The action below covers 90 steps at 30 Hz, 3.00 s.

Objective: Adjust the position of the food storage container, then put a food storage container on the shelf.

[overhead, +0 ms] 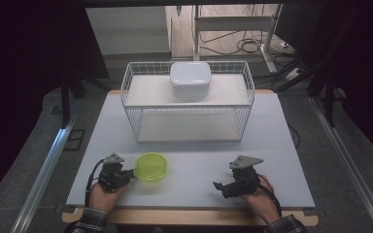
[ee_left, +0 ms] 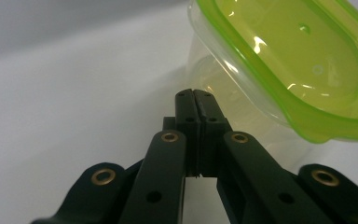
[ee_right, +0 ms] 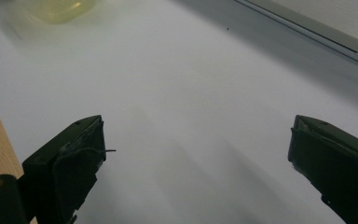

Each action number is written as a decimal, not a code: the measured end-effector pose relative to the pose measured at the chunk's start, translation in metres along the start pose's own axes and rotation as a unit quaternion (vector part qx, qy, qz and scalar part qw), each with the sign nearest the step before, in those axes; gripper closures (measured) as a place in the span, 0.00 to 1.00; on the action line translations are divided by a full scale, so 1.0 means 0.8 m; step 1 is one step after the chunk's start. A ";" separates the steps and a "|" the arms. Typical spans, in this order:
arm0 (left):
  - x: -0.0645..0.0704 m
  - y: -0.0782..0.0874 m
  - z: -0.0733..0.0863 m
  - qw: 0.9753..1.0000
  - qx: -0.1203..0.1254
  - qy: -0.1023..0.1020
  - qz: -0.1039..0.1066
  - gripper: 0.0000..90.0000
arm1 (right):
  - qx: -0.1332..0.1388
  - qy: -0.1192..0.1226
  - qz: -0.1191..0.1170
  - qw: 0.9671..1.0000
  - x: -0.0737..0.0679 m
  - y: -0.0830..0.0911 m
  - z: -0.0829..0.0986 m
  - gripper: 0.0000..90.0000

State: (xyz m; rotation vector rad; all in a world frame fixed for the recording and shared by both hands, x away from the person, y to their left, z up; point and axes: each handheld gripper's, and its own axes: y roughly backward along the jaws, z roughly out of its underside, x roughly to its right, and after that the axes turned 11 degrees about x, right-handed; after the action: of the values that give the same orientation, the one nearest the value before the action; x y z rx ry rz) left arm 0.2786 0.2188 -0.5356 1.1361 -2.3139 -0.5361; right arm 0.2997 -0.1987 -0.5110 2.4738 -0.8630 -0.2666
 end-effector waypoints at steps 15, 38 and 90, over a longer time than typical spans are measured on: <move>0.039 -0.029 -0.009 0.999 -0.011 -0.041 0.022 1.00 | -0.004 0.000 -0.001 1.000 0.000 -0.002 0.001 0.05; 0.091 -0.067 -0.014 0.995 -0.010 -0.088 0.054 0.98 | -0.007 -0.002 -0.003 1.000 0.001 -0.002 0.002 0.05; 0.061 0.018 0.021 0.990 0.039 -0.133 -0.015 0.03 | 0.004 -0.029 -0.022 0.999 -0.004 -0.011 -0.008 0.05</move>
State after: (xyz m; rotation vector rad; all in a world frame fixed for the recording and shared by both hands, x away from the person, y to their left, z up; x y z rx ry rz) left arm 0.2336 0.1896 -0.5282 1.2003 -2.5687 -0.6472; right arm 0.3041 -0.1887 -0.5103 2.5056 -0.8351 -0.3533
